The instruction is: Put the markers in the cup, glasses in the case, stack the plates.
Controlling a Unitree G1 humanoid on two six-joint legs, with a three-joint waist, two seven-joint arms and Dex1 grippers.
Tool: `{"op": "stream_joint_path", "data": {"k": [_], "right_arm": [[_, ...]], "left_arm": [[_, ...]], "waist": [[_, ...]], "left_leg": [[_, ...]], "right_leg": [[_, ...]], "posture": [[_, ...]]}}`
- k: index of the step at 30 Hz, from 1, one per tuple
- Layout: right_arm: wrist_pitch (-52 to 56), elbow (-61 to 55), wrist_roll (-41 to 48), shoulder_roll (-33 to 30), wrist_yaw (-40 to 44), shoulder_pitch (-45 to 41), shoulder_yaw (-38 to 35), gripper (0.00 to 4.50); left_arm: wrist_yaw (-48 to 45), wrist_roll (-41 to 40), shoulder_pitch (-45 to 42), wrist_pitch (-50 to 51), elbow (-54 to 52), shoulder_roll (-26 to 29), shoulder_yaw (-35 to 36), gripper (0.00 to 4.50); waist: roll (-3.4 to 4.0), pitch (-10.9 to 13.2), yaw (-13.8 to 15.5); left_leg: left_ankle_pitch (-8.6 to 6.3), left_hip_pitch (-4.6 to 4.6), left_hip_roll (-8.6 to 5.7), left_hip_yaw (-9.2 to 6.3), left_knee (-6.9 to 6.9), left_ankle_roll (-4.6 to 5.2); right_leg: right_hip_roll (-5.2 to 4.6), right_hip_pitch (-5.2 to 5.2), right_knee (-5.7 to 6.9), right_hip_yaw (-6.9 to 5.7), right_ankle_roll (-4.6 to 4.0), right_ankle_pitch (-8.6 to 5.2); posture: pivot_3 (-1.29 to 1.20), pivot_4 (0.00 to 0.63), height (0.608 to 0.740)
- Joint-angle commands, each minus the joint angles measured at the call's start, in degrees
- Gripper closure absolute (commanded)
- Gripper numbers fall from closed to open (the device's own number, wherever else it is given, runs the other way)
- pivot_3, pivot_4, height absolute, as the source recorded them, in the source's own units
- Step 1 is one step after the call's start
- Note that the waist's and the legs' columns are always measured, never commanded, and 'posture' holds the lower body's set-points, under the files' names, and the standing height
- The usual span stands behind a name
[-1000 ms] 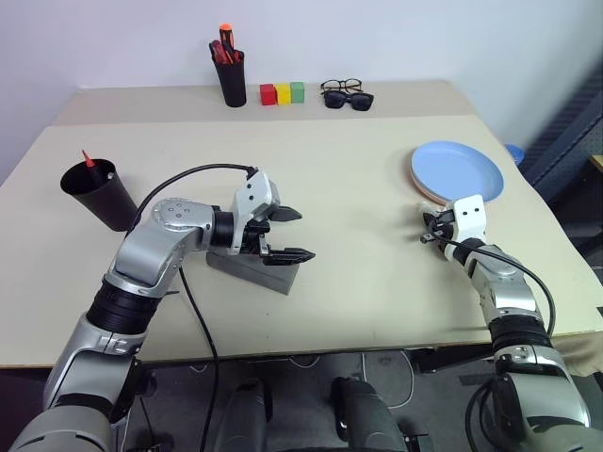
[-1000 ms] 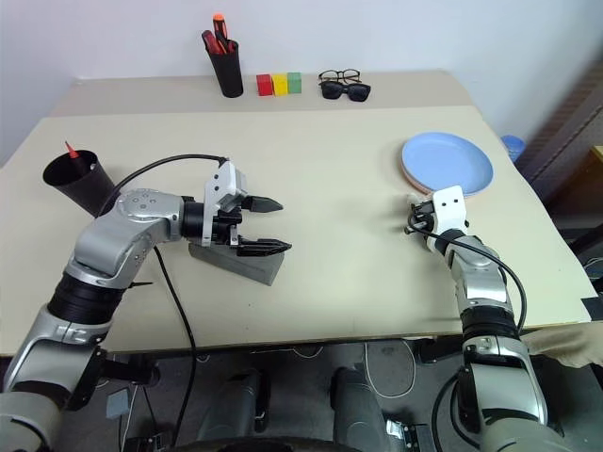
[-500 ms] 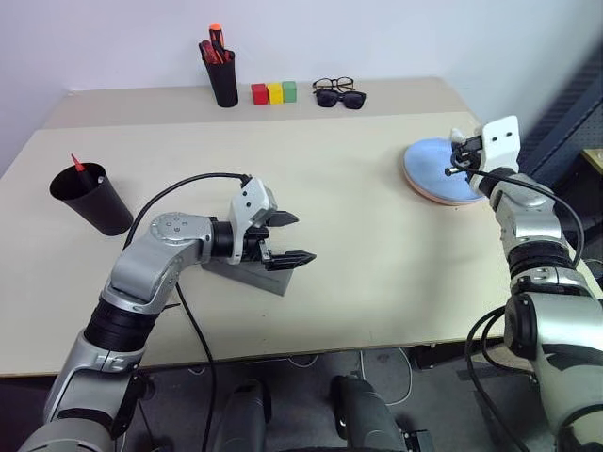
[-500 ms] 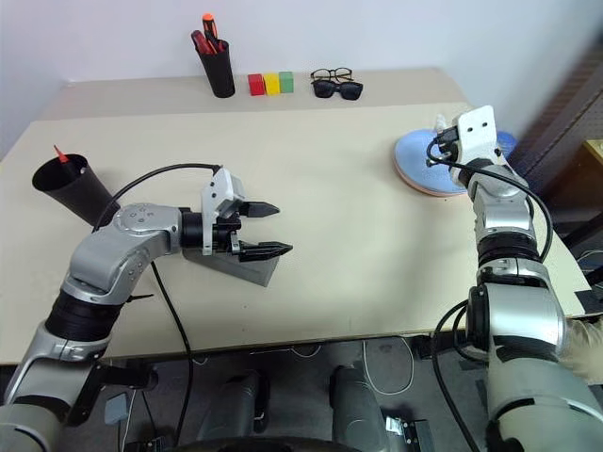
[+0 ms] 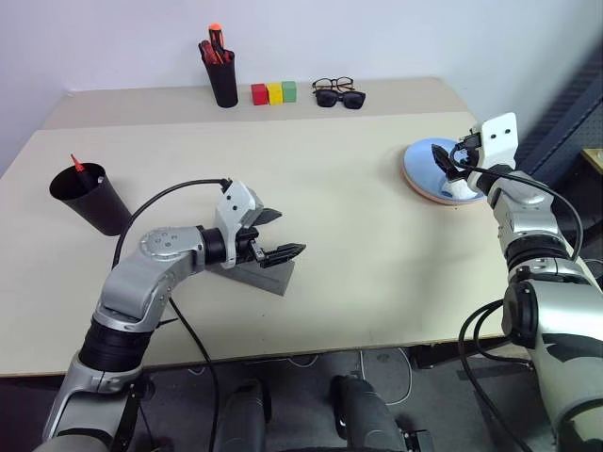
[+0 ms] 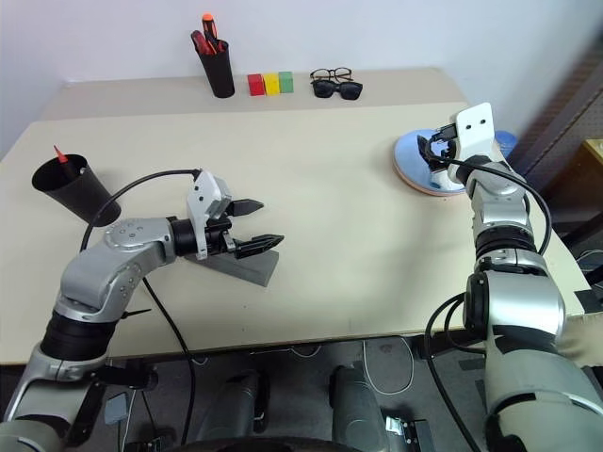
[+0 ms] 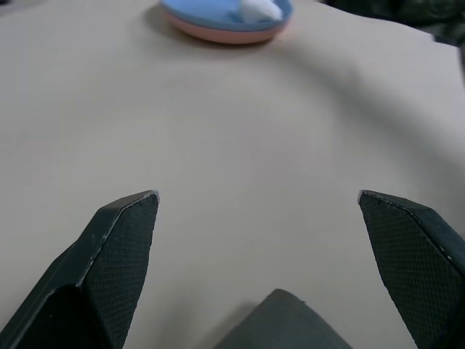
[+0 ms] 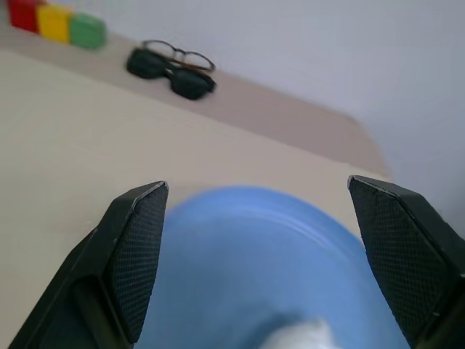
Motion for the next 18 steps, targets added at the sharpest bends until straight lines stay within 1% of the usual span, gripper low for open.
{"op": "stream_joint_path", "data": {"k": [1,2,4,6,7,8,10,13,18], "right_arm": [[10.09,-28.97,5.53,0.1,2.34,14.44,-1.08,0.49],[13.84,-39.41,7.12,-0.26,2.76,20.73,-1.22,0.49],[21.9,-55.63,11.07,-1.56,3.44,30.74,-2.32,0.49],[27.03,-66.82,13.49,-3.8,5.16,39.11,-3.68,0.49],[28.63,-70.59,14.55,-4.76,6.1,42.53,-4.53,0.49],[30.14,-73.84,15.64,-5.39,6.51,45.82,-5.68,0.49],[32.53,-77.77,17.22,-6.12,6.58,50.21,-7.85,0.49],[32.99,-79.36,17.39,-7.45,7.55,54.56,-10.6,0.49],[32.5,-78.69,18.02,-8.24,9.02,56.61,-12.99,0.49]], "left_arm": [[3.16,0.28,3.36,-4.75,-2.4,-1.72,4.16,0.0],[3.89,-0.67,4.87,-5.31,-2.84,-2.33,6.02,0.0],[4.98,-2.12,7.46,-4.87,-4.28,-2.41,8.95,0.0],[5.91,-2.65,10.01,-5.87,-5.71,-2.54,11.53,0.0],[6.29,-2.83,11.18,-6.17,-6.44,-2.58,12.63,0.0],[6.41,-3.08,12.85,-7.15,-7.34,-2.67,13.89,0.0],[7.16,-3.43,15.46,-10.94,-8.66,-4.24,16.08,0.0],[7.77,-2.33,19.59,-12.19,-10.46,-3.57,16.79,0.0],[8.53,-3.22,23.61,-12.22,-11.37,-2.58,18.21,0.0]], "waist": [[-0.01,-0.02,0.52],[0.01,-0.03,0.84],[0.04,-0.02,1.4],[0.15,-0.01,1.46],[0.18,-0.01,1.54],[0.16,-0.03,1.47],[0.12,-0.09,1.46],[-0.06,-0.19,1.5],[-0.06,-0.19,1.53]], "left_leg": [[0.0,0.0,0.0,-0.02,0.02,0.0],[-0.01,0.0,0.0,-0.03,-0.03,0.0],[-0.04,0.0,0.01,-0.03,-0.04,0.05],[-0.04,-0.05,0.01,-0.01,0.03,0.05],[-0.04,-0.06,0.0,0.0,0.05,0.05],[-0.04,-0.05,0.0,0.01,0.12,0.04],[-0.04,0.08,0.02,0.02,0.16,0.03],[-0.06,0.18,0.03,0.05,0.17,0.01],[-0.06,0.14,0.03,0.08,0.12,0.0]], "right_leg": [[0.0,0.01,0.01,-0.01,0.01,-0.01],[-0.01,0.01,0.01,-0.02,0.08,-0.03],[-0.01,-0.04,0.07,-0.01,0.16,-0.06],[-0.01,-0.11,0.14,-0.01,0.11,-0.07],[-0.02,-0.11,0.14,0.0,-0.1,-0.16],[-0.03,-0.09,0.12,0.0,-0.13,-0.15],[-0.03,0.05,0.03,0.0,-0.17,-0.14],[-0.05,0.18,-0.1,-0.01,-0.15,-0.16],[-0.06,0.12,-0.18,-0.01,-0.2,-0.15]], "posture": [[0.0,0.15,0.74],[0.0,0.15,0.74],[0.0,0.15,0.74],[0.0,0.15,0.74],[0.0,0.15,0.74],[0.0,0.15,0.74],[0.0,0.15,0.74],[0.0,0.15,0.74],[0.0,0.15,0.74]]}}
